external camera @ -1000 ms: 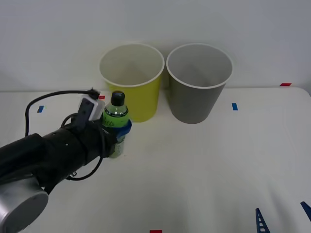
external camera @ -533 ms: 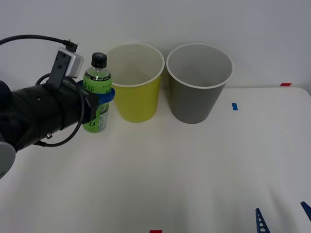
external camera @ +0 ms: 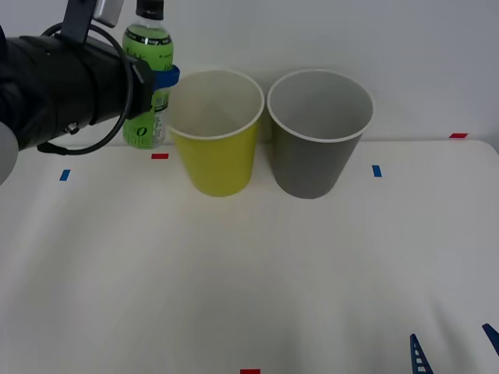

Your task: Put cans in the gray bin and PET bottles in the light green bin.

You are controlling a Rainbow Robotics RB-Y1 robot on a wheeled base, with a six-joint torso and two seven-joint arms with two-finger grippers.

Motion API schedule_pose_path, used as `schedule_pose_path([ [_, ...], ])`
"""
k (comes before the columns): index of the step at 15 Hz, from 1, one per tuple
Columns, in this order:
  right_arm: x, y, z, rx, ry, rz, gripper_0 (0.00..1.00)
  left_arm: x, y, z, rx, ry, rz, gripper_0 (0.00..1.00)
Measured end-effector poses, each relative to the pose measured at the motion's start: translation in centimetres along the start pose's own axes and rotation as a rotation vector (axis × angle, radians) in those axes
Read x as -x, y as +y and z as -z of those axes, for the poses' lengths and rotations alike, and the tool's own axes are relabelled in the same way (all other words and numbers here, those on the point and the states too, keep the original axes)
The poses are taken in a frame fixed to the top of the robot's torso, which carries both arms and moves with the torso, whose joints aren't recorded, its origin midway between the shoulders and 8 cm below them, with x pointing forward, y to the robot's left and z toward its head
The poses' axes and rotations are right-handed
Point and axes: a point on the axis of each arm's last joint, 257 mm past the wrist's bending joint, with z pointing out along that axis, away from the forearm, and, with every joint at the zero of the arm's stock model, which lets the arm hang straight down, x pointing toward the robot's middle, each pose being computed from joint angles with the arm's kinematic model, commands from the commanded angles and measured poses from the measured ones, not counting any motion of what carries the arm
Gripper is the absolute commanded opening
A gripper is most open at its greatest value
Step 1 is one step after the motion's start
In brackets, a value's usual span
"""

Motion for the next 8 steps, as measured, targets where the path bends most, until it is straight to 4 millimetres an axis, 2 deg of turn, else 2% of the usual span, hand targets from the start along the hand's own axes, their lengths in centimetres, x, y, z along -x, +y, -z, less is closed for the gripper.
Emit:
schedule_pose_path([
  [2,0.0,0.0,0.0,0.000,0.000,0.000,1.00,2.3,0.5,-1.7,-0.004,-0.005,0.011,0.01],
  [5,0.0,0.0,0.0,0.000,0.000,0.000,1.00,4.2,0.5,-5.2,-0.023,-0.025,0.035,0.00],
  [8,0.0,0.0,0.0,0.000,0.000,0.000,1.00,5.9,-1.4,-8.6,-0.059,-0.066,0.045,0.00],
])
